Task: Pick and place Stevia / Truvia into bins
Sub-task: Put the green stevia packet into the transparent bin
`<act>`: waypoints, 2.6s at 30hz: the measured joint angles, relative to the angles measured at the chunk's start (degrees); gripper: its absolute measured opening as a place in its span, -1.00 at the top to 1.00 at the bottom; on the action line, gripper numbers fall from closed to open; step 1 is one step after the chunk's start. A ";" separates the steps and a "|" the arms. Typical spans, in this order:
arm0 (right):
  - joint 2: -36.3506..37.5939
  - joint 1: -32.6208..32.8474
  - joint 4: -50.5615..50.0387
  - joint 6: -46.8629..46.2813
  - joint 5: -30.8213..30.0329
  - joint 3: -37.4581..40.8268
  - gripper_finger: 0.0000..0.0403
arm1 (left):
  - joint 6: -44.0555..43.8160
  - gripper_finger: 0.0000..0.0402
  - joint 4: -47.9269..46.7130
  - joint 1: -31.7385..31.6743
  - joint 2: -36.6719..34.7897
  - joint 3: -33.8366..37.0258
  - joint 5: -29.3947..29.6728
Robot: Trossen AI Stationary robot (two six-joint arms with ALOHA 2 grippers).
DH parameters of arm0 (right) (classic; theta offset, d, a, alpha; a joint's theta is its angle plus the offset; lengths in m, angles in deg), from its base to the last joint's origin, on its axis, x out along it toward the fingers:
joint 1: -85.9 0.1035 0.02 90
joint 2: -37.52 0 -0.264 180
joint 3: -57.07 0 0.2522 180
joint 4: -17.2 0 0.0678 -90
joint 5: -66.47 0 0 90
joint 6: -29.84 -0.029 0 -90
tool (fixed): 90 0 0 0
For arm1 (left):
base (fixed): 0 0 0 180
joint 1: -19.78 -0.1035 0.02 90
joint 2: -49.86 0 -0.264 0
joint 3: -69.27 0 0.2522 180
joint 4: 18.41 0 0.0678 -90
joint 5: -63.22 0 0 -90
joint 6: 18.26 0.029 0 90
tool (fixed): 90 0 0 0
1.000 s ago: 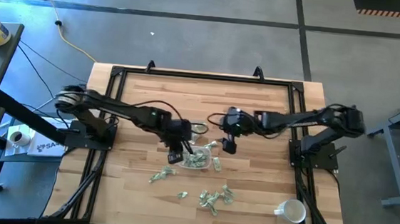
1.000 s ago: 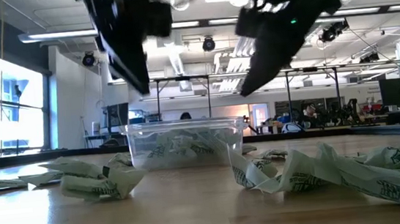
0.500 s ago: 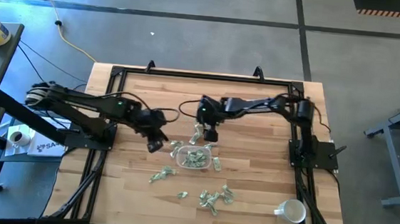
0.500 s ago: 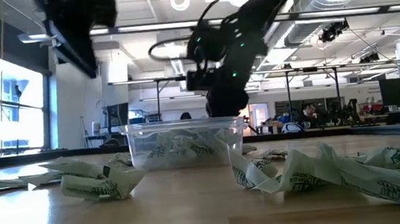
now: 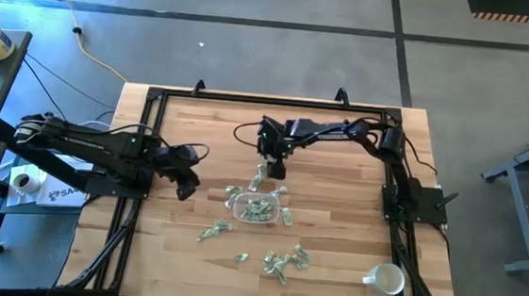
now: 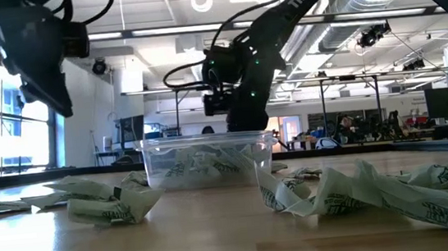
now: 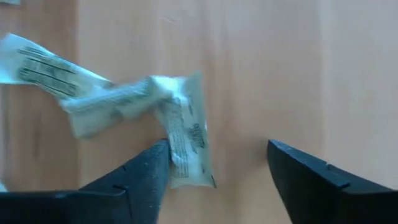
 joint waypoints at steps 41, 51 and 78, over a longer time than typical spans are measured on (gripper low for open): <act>8.36 20.18 -2.88 -11.61 9.09 0.28 0.22 | 4.96 0.21 33.56 0.00 26.26 2.99 2.72; 14.04 21.02 -8.53 -11.32 -4.98 0.24 -0.78 | 10.91 0.21 33.56 0.00 29.97 2.99 3.12; 21.76 14.56 -18.11 -11.70 -7.52 14.33 -0.92 | 30.28 -0.31 40.31 -1.84 35.46 2.94 1.65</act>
